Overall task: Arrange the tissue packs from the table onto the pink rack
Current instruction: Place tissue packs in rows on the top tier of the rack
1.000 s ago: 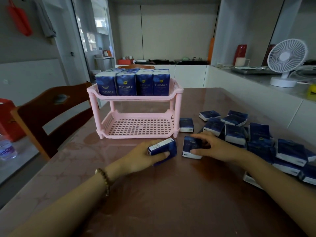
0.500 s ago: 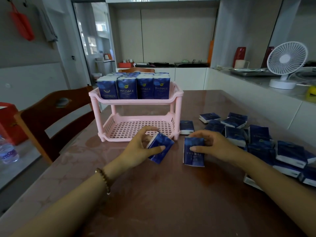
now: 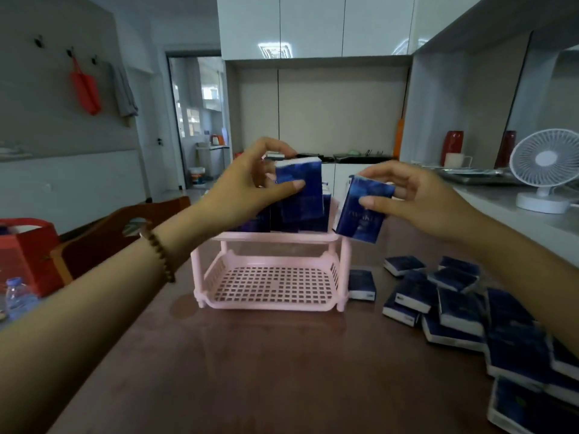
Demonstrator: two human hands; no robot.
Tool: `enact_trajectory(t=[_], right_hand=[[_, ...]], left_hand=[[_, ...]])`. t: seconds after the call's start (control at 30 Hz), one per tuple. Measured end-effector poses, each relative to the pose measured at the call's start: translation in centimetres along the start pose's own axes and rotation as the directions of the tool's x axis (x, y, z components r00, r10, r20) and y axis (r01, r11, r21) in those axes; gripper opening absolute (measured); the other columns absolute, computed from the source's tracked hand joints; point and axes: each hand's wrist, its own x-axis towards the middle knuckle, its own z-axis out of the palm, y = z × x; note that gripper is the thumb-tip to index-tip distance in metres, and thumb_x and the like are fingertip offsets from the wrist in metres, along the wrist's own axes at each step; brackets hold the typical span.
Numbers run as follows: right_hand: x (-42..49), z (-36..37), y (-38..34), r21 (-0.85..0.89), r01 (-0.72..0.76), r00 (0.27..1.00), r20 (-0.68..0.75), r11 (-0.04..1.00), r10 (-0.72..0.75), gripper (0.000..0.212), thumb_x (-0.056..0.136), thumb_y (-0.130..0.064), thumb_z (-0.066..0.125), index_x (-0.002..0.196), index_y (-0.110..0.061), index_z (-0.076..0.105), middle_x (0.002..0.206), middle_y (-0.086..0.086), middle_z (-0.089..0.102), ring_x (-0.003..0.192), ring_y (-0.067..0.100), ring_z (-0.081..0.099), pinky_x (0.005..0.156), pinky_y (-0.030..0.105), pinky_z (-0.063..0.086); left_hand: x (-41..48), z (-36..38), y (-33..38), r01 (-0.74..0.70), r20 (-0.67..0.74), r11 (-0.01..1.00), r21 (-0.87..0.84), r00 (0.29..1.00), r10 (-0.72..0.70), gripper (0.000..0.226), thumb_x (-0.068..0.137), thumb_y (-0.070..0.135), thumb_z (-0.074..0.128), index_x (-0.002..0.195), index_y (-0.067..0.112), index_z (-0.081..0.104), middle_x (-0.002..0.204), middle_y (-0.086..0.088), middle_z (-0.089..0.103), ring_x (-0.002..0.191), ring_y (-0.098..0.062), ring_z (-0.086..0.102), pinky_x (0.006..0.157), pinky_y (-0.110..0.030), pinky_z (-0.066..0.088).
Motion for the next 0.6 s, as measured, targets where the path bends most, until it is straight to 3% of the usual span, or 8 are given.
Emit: enact_trajectory(t=[0.13, 0.2, 0.27, 0.43, 0.5, 0.6], right_hand=[[3.6, 0.9, 0.4, -0.136, 0.093, 0.994, -0.044, 0.986, -0.099, 0.028, 0.082, -0.013, 0.067, 0.102, -0.031, 0.058, 0.107, -0.016, 0.058, 0.094, -0.01, 0.054, 0.071, 0.002, 0.047], [5.1, 1.6, 1.1, -0.174, 0.103, 0.993, -0.045, 0.979, -0.113, 0.029, 0.083, -0.013, 0.067, 0.106, -0.027, 0.058, 0.109, -0.01, 0.058, 0.095, -0.006, 0.054, 0.069, 0.002, 0.046], [6.2, 2.2, 2.1, -0.202, 0.089, 0.995, -0.035, 0.975, -0.098, 0.031, 0.082, -0.014, 0.068, 0.11, -0.025, 0.059, 0.113, -0.006, 0.059, 0.1, 0.004, 0.055, 0.067, 0.01, 0.048], [7.6, 3.4, 4.2, -0.235, 0.089, 0.996, 0.002, 0.968, -0.091, 0.03, 0.082, -0.012, 0.068, 0.109, -0.023, 0.06, 0.109, -0.009, 0.059, 0.104, 0.01, 0.054, 0.067, 0.014, 0.045], [7.9, 3.8, 4.8, -0.234, 0.085, 0.996, 0.02, 0.968, -0.082, 0.031, 0.081, -0.011, 0.068, 0.109, -0.021, 0.06, 0.11, -0.006, 0.059, 0.105, 0.011, 0.054, 0.067, 0.015, 0.045], [8.3, 4.2, 5.6, -0.262, 0.078, 0.997, 0.02, 0.962, -0.076, 0.035, 0.08, -0.012, 0.07, 0.111, -0.021, 0.059, 0.114, -0.002, 0.059, 0.106, 0.012, 0.053, 0.066, 0.013, 0.043]], left_hand=[[3.3, -1.8, -1.4, 0.02, -0.041, 0.996, 0.085, 0.999, -0.017, 0.02, 0.086, 0.017, 0.063, 0.104, 0.017, 0.052, 0.101, -0.008, 0.067, 0.081, -0.024, 0.066, 0.072, -0.03, 0.057], [4.3, -2.1, -2.4, 0.038, -0.018, 0.988, 0.152, 0.999, -0.036, 0.017, 0.086, 0.02, 0.063, 0.101, 0.02, 0.054, 0.102, -0.003, 0.065, 0.086, -0.02, 0.067, 0.076, -0.033, 0.056], [5.1, -2.5, -3.2, 0.049, 0.013, 0.971, 0.236, 0.998, -0.053, 0.015, 0.086, 0.021, 0.063, 0.1, 0.021, 0.058, 0.106, -0.003, 0.064, 0.091, -0.022, 0.066, 0.082, -0.037, 0.056], [6.3, -2.5, -4.1, 0.025, 0.111, 0.923, 0.383, 0.991, -0.073, 0.016, 0.087, 0.023, 0.062, 0.102, 0.025, 0.061, 0.105, 0.007, 0.061, 0.085, -0.006, 0.058, 0.072, -0.019, 0.048], [6.7, -2.4, -4.3, 0.043, 0.133, 0.907, 0.418, 0.985, -0.108, 0.016, 0.085, 0.023, 0.064, 0.1, 0.027, 0.06, 0.107, 0.006, 0.06, 0.084, -0.006, 0.057, 0.073, -0.021, 0.049], [7.5, -2.5, -4.7, 0.077, 0.163, 0.857, 0.51, 0.969, -0.185, 0.022, 0.082, 0.026, 0.068, 0.102, 0.016, 0.066, 0.114, -0.002, 0.064, 0.097, -0.018, 0.061, 0.084, -0.039, 0.054]])
